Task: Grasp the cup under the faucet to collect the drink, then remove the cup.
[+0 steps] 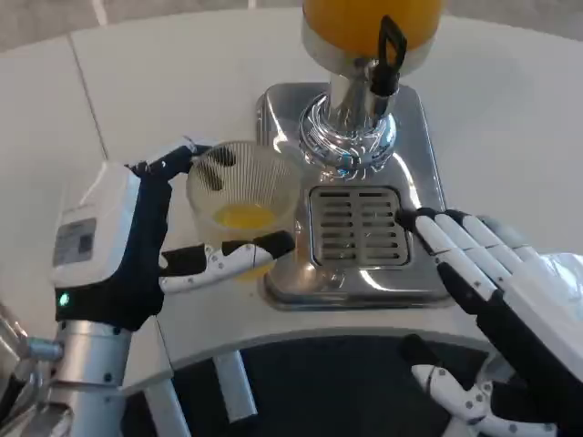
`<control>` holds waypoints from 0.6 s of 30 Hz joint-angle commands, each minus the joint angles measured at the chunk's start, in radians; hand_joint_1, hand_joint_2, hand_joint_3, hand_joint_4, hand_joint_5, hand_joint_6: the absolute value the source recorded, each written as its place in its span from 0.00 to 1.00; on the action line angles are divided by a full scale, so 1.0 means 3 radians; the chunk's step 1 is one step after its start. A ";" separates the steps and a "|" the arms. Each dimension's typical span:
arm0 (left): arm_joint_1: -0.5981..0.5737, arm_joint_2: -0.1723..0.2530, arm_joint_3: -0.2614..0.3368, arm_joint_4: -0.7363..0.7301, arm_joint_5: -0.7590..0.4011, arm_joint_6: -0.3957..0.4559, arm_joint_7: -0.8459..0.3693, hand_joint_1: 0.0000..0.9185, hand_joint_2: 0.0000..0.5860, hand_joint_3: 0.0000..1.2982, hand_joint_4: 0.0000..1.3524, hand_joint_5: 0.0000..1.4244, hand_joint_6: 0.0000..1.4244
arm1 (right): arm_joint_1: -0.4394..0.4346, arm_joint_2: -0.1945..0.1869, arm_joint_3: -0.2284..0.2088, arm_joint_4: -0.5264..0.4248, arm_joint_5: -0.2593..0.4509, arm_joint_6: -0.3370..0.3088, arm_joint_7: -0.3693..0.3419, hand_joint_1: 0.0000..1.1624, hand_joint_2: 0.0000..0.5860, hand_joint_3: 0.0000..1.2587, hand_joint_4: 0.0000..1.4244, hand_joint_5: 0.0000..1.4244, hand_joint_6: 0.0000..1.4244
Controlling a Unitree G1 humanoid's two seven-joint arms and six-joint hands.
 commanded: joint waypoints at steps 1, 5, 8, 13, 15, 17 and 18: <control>0.0142 0.0003 0.0077 -0.0249 -0.0062 -0.0162 -0.0077 0.69 0.00 0.82 0.87 1.00 1.00 | -0.0044 -0.0105 0.0013 0.0054 -0.0018 -0.0139 0.0026 0.22 0.86 0.00 0.00 0.00 0.00; 0.0326 0.0007 0.0149 -0.0454 -0.0106 -0.0211 -0.0176 0.70 0.00 0.82 0.87 1.00 1.00 | -0.0069 -0.0191 -0.0001 0.0082 -0.0008 -0.0279 0.0006 0.22 0.86 0.00 0.00 0.00 0.00; 0.0483 -0.0011 0.0197 -0.0603 -0.0130 -0.0245 -0.0240 0.70 0.00 0.82 0.87 1.00 1.00 | -0.0061 -0.0241 -0.0029 0.0106 0.0031 -0.0417 -0.0031 0.21 0.86 0.00 0.00 0.00 0.00; 0.0678 -0.0032 0.0242 -0.0792 -0.0184 -0.0277 -0.0333 0.70 0.00 0.82 0.87 1.00 1.00 | 0.0017 -0.0286 -0.0077 0.0144 0.0112 -0.0666 -0.0082 0.17 0.90 0.00 0.00 0.00 0.00; 0.0734 -0.0045 0.0253 -0.0834 -0.0190 -0.0292 -0.0365 0.70 0.00 0.82 0.87 1.00 1.00 | 0.0078 -0.0265 -0.0087 0.0146 0.0110 -0.0789 -0.0133 0.16 0.90 0.00 0.00 0.00 0.00; 0.0810 -0.0061 0.0261 -0.0870 -0.0202 -0.0327 -0.0398 0.70 0.00 0.83 0.87 1.00 1.00 | 0.0154 -0.0246 -0.0100 0.0153 0.0106 -0.0918 -0.0192 0.16 0.90 0.00 0.00 0.00 0.00; 0.0842 -0.0068 0.0265 -0.0892 -0.0204 -0.0339 -0.0412 0.70 0.00 0.82 0.87 1.00 1.00 | 0.0208 -0.0240 -0.0109 0.0160 0.0103 -0.1000 -0.0234 0.16 0.90 0.00 0.00 0.00 0.00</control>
